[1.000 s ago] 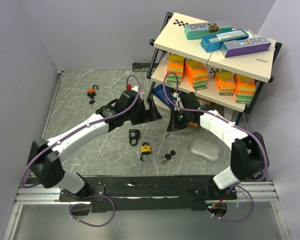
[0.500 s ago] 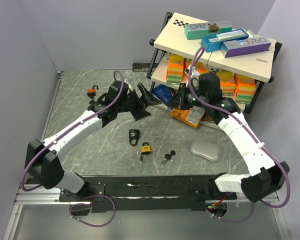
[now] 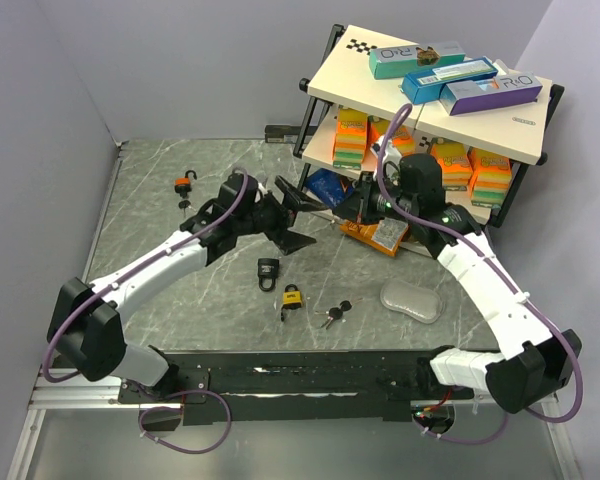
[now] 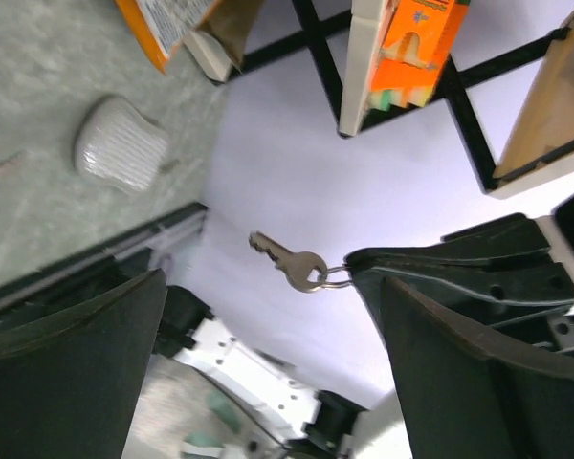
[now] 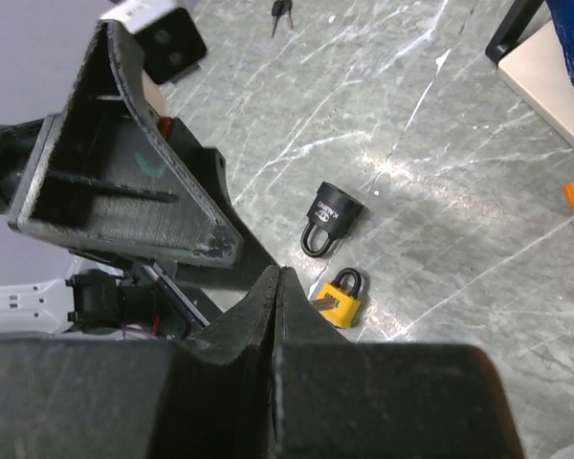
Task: Unlock with the key
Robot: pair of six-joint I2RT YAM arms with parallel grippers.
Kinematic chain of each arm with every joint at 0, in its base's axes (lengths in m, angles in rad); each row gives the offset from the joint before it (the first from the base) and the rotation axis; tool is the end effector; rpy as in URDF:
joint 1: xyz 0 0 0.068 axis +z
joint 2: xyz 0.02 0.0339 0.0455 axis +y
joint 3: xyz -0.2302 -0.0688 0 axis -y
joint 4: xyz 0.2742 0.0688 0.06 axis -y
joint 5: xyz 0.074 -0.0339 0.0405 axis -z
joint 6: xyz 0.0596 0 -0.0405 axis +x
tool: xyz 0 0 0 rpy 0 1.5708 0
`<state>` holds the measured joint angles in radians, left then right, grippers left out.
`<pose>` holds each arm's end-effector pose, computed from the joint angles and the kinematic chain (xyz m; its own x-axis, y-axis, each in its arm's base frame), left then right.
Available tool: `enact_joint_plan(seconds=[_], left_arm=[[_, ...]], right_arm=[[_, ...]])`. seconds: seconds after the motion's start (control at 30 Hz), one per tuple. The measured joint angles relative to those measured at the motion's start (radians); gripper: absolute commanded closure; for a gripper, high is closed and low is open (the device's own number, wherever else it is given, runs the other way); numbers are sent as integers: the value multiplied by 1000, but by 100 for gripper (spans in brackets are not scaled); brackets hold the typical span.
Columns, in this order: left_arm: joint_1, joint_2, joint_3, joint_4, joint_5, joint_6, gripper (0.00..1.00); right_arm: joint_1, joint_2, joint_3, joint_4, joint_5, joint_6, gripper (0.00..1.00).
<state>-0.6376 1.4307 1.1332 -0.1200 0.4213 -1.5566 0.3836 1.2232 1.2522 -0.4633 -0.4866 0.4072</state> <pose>0.2948 -0.2487 0.2664 -0.8481 -0.5073 0.1528 -0.3138 0.2486 -0.9164 0.2945 0.1489 0.3446 -0.6451 0.1171 -0.7551 -0.5105 0.6692 0.5399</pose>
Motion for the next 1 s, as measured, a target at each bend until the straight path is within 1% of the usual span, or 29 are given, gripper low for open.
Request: enact_joint_plan(seconds=[0.03,0.13,0.2,0.27,0.4,0.53,0.8,0.9,1.0], left_arm=[[-4,0,-8,13,5,-35,3],[-25,-11,-91,127,15,-176,3],[-45,-12,-150,173,24,-242,3],[-60,-7,-174,184,31,-279,3],[-72,-2,-174,212,35,-310,4],[-73,-2,-188,249,29,-332,10],[-73,-10,-231,310,-11,-362,11],[-72,-8,-231,323,-10,-369,13],[-73,4,-231,329,0,-374,13]], right_arm=[[0,-6,-12,9,-3,0,100],[7,-18,-32,26,-9,-6,100],[15,-21,-35,45,-10,-12,100],[30,-24,-37,64,-11,-19,100],[56,-27,-48,106,-14,-32,100],[64,-28,-48,122,-11,-41,100],[72,-28,-50,116,5,-49,100],[72,-28,-50,117,26,-45,100],[72,-28,-50,107,38,-40,100]])
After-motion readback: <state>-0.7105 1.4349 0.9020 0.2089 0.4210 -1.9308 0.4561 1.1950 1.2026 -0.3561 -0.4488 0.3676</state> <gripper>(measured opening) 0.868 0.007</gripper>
